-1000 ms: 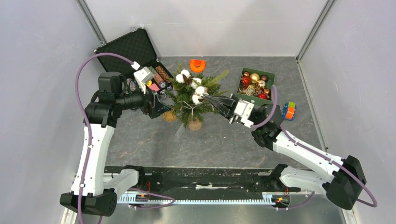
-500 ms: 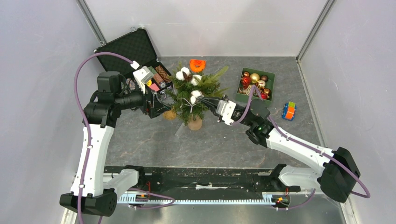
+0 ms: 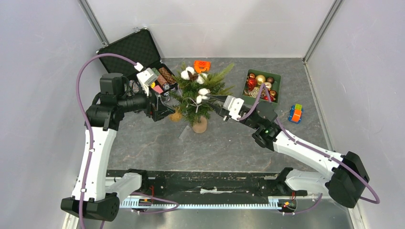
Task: Decorate the small christmas tree
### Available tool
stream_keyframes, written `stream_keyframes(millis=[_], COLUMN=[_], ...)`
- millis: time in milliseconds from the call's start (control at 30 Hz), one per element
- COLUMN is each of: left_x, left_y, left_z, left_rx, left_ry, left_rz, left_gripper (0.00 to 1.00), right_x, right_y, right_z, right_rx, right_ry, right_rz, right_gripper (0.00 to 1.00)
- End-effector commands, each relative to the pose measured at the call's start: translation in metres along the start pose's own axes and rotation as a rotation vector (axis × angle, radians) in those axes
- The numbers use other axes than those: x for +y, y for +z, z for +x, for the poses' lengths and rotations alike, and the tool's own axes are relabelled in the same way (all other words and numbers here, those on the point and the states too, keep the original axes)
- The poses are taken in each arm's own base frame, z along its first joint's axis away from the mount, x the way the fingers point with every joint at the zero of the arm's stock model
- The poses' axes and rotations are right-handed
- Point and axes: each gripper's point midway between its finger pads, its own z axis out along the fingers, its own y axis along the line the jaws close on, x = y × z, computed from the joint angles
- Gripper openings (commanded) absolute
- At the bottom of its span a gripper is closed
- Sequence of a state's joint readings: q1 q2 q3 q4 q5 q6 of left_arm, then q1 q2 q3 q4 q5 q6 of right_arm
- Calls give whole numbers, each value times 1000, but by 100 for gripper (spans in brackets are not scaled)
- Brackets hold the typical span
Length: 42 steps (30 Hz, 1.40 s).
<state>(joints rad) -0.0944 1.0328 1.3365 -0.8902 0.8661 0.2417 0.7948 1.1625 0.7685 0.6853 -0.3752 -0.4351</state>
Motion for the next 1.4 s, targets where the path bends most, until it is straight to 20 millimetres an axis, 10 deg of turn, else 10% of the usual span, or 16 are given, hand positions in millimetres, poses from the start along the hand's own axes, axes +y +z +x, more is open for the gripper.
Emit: stream_keyframes(millis=[0, 467, 1367], left_x=[-10, -13, -10], left_y=[-5, -8, -13], left_z=[-9, -12, -9], left_rx=[-22, -28, -5], left_ry=[56, 72, 111], left_rz=[28, 26, -8], left_gripper=[84, 84, 84], right_x=[-8, 1, 9], right_y=[-6, -15, -26], right_z=[-22, -6, -39], right_rx=[-47, 33, -16], right_ry=[30, 71, 80], right_rz=[37, 15, -57], right_gripper=[29, 43, 76])
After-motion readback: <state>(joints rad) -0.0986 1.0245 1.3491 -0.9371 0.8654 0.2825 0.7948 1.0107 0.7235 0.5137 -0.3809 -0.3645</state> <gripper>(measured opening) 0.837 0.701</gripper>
